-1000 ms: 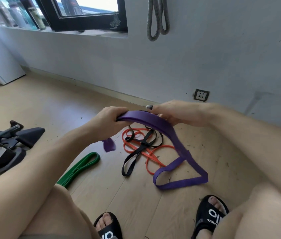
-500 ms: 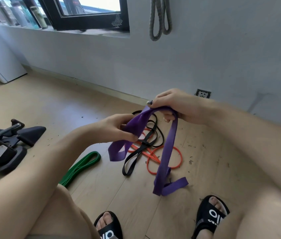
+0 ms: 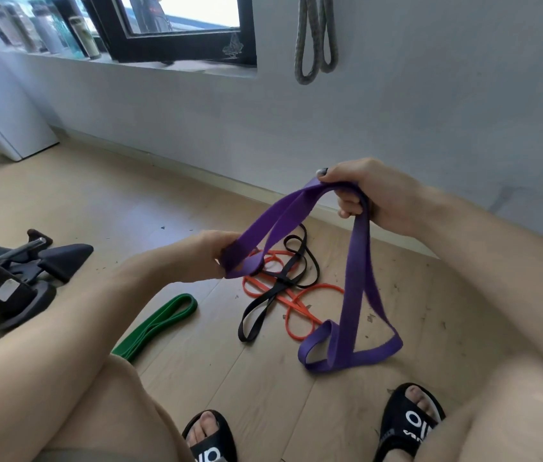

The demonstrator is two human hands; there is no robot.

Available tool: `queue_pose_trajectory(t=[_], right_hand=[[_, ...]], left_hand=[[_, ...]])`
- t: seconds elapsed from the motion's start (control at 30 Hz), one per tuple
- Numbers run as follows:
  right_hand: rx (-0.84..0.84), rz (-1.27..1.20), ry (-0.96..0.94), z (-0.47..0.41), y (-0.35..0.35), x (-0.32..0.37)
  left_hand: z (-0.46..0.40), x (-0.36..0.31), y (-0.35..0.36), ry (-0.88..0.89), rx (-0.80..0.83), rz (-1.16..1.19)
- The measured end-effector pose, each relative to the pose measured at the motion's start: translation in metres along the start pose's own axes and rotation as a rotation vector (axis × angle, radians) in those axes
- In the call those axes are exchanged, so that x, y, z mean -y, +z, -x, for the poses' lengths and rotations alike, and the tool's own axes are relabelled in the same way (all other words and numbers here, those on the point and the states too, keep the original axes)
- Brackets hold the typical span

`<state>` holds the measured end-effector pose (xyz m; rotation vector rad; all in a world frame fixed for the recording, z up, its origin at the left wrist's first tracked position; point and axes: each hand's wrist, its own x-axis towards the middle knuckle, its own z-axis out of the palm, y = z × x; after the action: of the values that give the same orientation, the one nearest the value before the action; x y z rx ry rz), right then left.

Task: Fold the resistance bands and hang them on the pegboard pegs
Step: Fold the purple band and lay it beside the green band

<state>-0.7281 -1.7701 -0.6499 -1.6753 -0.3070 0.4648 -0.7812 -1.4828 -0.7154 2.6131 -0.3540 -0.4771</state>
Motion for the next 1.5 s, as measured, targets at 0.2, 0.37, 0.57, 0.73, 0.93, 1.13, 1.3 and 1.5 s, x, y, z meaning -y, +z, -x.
queue_pose_trajectory(t=[0.2, 0.37, 0.57, 0.73, 0.93, 1.13, 1.3, 1.5], right_hand=[[-0.076, 0.059, 0.018, -0.002, -0.008, -0.004], [-0.127, 0.160, 0.043, -0.003, -0.011, -0.008], [-0.092, 0.275, 0.048, -0.002, -0.004, -0.009], [-0.001, 0.282, 0.026, -0.001, 0.005, -0.007], [0.203, 0.506, 0.045, 0.006, 0.030, -0.003], [0.332, 0.600, 0.082, 0.005, 0.043, -0.007], [0.358, 0.617, 0.056, 0.005, 0.035, -0.012], [0.352, 0.662, -0.004, 0.004, 0.027, -0.017]], left_hand=[[-0.003, 0.006, -0.004, 0.042, -0.166, -0.164], [-0.005, 0.006, -0.005, -0.121, -0.297, -0.056], [-0.005, 0.012, -0.002, -0.202, -0.271, 0.085], [-0.004, 0.017, -0.001, -0.292, 0.015, -0.009], [0.003, -0.008, 0.001, -0.036, 0.046, 0.198], [0.001, -0.051, 0.004, 0.268, -0.081, 0.417], [-0.001, -0.057, 0.007, 0.257, -0.132, 0.372], [0.002, -0.058, -0.004, 0.274, -0.207, 0.409]])
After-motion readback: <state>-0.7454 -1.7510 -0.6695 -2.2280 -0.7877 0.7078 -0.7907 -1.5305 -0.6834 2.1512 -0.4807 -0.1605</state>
